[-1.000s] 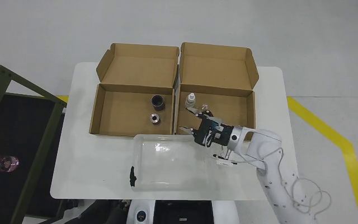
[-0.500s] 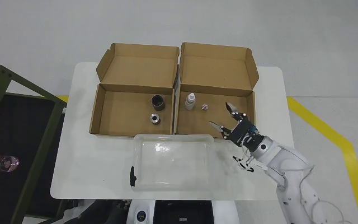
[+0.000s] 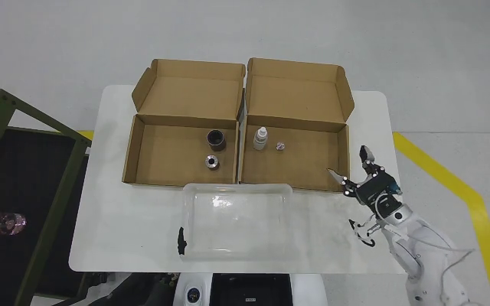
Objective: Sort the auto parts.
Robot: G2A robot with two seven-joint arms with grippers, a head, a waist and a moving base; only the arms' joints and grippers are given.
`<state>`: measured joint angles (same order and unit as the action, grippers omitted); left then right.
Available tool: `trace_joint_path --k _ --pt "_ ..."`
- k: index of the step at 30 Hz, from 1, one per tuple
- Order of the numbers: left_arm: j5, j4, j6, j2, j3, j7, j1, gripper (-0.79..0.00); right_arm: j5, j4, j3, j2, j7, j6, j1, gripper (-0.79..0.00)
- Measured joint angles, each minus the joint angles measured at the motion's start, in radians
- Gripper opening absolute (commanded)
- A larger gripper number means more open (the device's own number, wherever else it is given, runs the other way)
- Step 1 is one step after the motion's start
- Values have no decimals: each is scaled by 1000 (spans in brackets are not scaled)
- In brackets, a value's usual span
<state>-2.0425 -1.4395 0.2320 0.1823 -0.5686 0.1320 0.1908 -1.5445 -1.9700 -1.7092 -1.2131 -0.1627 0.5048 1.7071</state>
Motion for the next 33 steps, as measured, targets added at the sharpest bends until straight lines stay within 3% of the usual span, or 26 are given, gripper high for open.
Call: trace_joint_path --k 4,13,33 --pt "0 0 0 0 0 0 0 0 25 12 -31 2 -11 -13 18 0" --pt "0 0 0 0 0 0 0 0 51 27 -61 4 -27 -63 38 0" --pt "0 0 0 0 0 0 0 -1 64 44 -69 6 -38 -62 34 0"
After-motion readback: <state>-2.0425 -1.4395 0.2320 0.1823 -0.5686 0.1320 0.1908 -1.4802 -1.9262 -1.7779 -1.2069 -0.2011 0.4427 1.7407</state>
